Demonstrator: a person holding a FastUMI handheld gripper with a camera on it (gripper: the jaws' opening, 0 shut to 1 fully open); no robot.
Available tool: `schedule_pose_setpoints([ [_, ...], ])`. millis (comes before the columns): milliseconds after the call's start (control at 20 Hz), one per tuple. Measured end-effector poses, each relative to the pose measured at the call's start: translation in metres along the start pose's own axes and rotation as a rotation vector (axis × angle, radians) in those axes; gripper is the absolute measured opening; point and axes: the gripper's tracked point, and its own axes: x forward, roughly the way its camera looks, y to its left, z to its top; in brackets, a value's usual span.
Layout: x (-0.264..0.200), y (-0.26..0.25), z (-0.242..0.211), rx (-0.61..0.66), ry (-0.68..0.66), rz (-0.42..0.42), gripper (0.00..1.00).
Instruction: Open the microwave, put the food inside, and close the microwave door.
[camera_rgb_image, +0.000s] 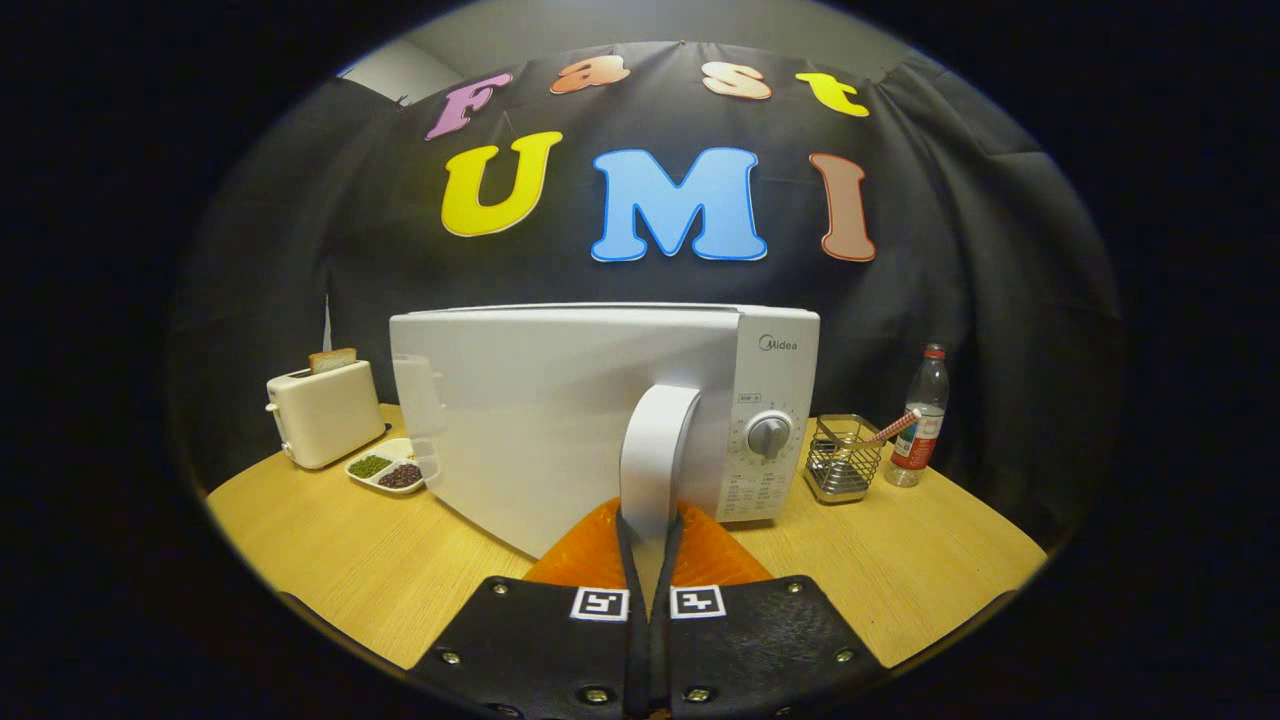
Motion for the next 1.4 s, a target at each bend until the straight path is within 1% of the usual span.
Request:
schedule_pose_setpoints([
  [100, -0.016, 0.013, -0.004, 0.003, 0.006, 0.021, 0.01],
  [150, -0.025, 0.021, -0.006, 0.002, 0.011, 0.034, 0.03],
  [300, -0.047, 0.045, -0.01, 0.007, 0.013, 0.083, 0.03],
  [350, -0.054, 0.053, -0.011, 0.008, 0.011, 0.099, 0.08],
  [400, -0.06, 0.061, -0.013, 0.005, 0.014, 0.115, 0.08],
  [500, -0.073, 0.077, -0.017, -0.001, 0.017, 0.146, 0.13],
  [550, -0.079, 0.084, -0.019, -0.005, 0.022, 0.158, 0.13],
  [600, -0.085, 0.09, -0.022, -0.011, 0.028, 0.166, 0.16],
  [700, -0.096, 0.1, -0.031, -0.025, 0.046, 0.177, 0.17],
  [750, -0.098, 0.107, -0.035, -0.024, 0.054, 0.188, 0.19],
  [800, -0.104, 0.112, -0.037, -0.025, 0.058, 0.199, 0.25],
  [900, -0.113, 0.123, -0.04, -0.03, 0.063, 0.214, 0.28],
  [1250, -0.134, 0.167, -0.033, -0.033, 0.046, 0.295, 0.28],
  [1400, -0.142, 0.187, -0.032, -0.054, 0.042, 0.328, 0.28],
])
